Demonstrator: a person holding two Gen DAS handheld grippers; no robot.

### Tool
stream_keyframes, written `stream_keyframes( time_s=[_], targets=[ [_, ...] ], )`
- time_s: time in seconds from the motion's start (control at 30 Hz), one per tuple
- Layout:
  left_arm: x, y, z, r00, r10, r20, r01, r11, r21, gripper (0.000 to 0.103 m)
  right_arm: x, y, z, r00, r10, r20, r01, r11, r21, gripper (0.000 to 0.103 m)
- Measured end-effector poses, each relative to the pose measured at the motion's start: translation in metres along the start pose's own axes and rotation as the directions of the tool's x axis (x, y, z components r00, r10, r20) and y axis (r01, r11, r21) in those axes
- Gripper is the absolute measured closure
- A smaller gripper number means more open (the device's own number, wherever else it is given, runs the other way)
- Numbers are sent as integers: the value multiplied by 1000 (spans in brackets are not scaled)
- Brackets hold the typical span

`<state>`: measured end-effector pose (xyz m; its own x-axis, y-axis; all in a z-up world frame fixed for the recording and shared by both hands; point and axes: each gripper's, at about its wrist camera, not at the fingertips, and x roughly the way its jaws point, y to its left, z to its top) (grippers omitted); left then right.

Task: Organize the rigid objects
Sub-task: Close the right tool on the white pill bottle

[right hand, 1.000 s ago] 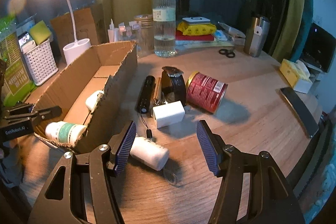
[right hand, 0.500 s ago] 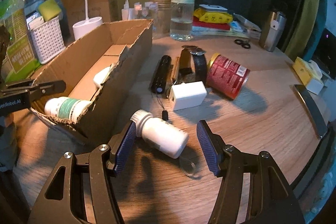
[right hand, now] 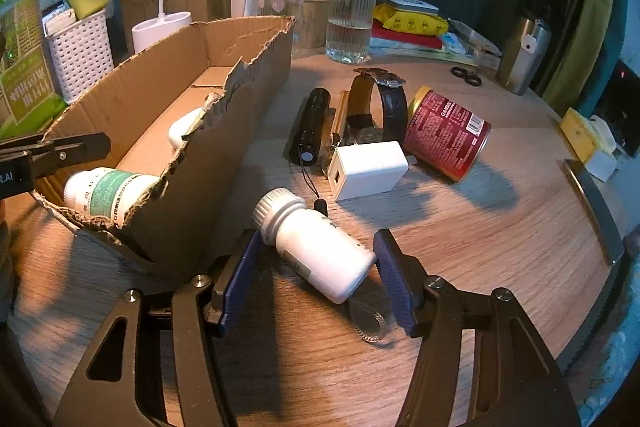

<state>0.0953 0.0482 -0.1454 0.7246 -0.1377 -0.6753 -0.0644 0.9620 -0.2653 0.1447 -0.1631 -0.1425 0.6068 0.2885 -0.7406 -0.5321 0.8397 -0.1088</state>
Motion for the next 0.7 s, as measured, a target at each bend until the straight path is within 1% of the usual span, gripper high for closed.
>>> stream_keyframes(
  time_s=[0.23,0.7],
  targets=[
    [0,0,0,1000,0,0,0,1000,0,65,0,3,-1,1000,-8,7,8,1000,-27,43],
    [0,0,0,1000,0,0,0,1000,0,65,-7,-2,3,999,-28,17,28,999,-30,43]
  ],
)
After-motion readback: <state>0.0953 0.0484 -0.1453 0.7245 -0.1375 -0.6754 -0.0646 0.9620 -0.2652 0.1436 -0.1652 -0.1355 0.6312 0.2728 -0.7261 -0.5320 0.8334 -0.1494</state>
